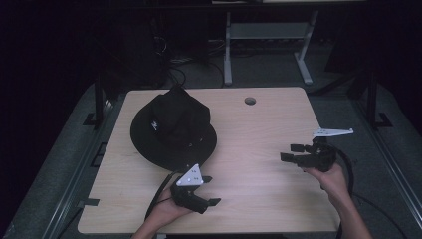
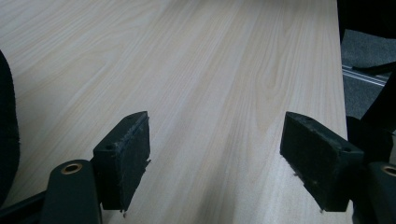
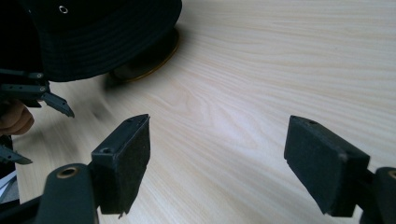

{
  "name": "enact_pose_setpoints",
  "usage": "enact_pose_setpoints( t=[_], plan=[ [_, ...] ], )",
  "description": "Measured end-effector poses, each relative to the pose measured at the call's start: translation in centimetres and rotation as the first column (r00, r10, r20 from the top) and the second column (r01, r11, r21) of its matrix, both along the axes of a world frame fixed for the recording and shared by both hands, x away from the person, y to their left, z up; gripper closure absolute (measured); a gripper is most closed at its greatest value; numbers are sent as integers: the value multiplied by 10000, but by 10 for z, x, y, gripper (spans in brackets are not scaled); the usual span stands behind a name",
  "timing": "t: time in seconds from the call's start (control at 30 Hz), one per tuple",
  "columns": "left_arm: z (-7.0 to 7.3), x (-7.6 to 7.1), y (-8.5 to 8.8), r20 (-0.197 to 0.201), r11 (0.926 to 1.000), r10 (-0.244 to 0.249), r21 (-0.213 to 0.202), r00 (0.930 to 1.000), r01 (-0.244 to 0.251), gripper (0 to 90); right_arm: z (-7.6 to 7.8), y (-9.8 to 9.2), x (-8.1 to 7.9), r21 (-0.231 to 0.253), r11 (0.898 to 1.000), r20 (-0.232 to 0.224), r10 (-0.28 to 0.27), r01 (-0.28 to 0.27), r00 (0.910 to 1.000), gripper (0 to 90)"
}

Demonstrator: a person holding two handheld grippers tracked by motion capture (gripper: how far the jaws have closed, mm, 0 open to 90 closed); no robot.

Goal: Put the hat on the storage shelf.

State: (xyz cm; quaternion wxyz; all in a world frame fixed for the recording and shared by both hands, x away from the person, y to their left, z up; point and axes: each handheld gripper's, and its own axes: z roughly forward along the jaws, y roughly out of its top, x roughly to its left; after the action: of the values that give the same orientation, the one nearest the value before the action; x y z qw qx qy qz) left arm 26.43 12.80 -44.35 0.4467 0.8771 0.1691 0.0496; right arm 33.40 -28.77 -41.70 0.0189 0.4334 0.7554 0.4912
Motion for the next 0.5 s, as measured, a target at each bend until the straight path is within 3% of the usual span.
enact_pose_setpoints(
  t=[0.3, 0.37, 0.5],
  plan=[
    [0, 0, 0, -124, 9999, 19, -144, 9999, -20, 237, -9, -10, -17, 91, 9997, -68, -217, 218, 9997, 220],
    [1, 0, -1, -154, 9998, 25, -204, 9999, -28, 238, -11, -11, -25, -151, 9996, 80, -252, 253, 9997, 219],
    [3, 1, -2, -492, 9993, -122, -355, 9987, 105, 250, -18, -11, -38, -258, 9994, 115, -243, 246, 9996, 219]
  ],
)
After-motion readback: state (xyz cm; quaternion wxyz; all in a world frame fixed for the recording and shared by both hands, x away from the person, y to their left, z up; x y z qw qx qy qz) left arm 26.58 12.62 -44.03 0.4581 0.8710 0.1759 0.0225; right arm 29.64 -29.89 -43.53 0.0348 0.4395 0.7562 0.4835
